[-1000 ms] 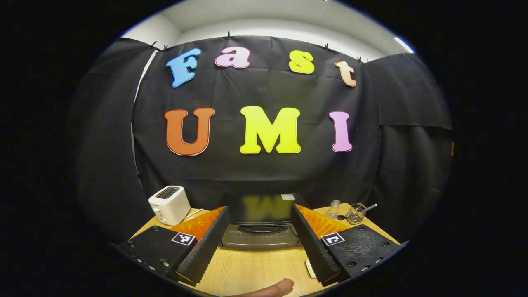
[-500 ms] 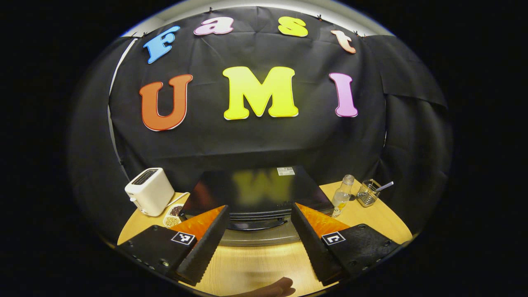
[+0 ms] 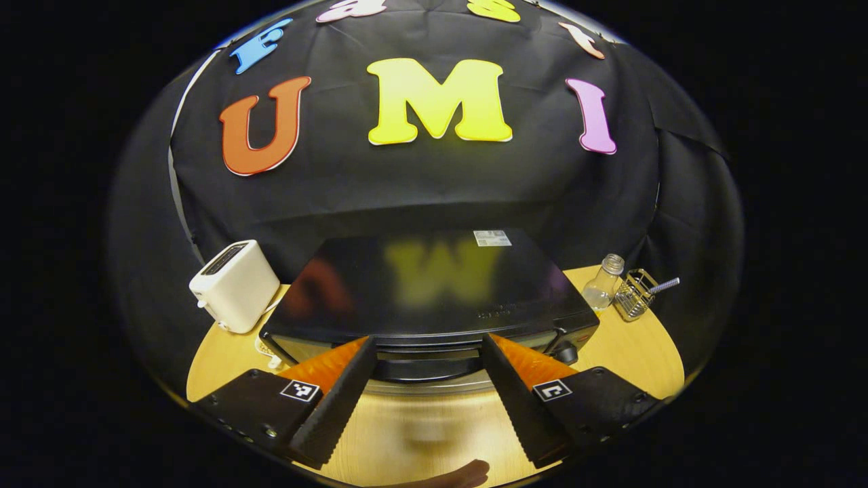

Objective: Open the electric oven with the left hand, put the food in, and close the electric oven.

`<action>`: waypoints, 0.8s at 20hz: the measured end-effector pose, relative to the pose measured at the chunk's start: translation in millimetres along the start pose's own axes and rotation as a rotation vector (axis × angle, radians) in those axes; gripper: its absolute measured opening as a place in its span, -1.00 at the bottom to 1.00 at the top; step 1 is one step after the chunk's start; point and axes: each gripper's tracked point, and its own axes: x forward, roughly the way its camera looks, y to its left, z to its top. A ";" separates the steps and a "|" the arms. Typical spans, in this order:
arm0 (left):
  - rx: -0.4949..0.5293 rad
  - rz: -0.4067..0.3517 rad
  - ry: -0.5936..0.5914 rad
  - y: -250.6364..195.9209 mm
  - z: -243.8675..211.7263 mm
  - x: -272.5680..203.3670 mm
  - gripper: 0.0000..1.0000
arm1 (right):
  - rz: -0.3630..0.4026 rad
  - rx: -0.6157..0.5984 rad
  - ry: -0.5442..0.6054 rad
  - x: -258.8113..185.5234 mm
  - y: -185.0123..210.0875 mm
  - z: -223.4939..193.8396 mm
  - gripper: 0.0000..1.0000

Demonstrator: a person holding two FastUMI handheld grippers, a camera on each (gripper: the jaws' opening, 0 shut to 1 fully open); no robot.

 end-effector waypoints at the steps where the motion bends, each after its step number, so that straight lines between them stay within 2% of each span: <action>1: -0.012 0.004 0.013 1.8 -4.3 4.0 0.96 | -0.004 -0.004 0.007 1.0 -1.7 -2.0 1.00; 3: -0.026 -0.008 0.013 5.2 -2.8 6.7 0.99 | 0.000 -0.005 0.014 -0.4 -0.9 -4.8 1.00; 7: -0.007 -0.012 0.029 2.7 -10.2 -2.1 0.93 | -0.008 -0.003 0.002 -3.3 -2.8 -2.5 1.00; 16: -0.008 -0.047 0.051 2.6 -47.9 -41.6 0.92 | 0.021 -0.003 -0.001 -26.0 20.1 0.6 1.00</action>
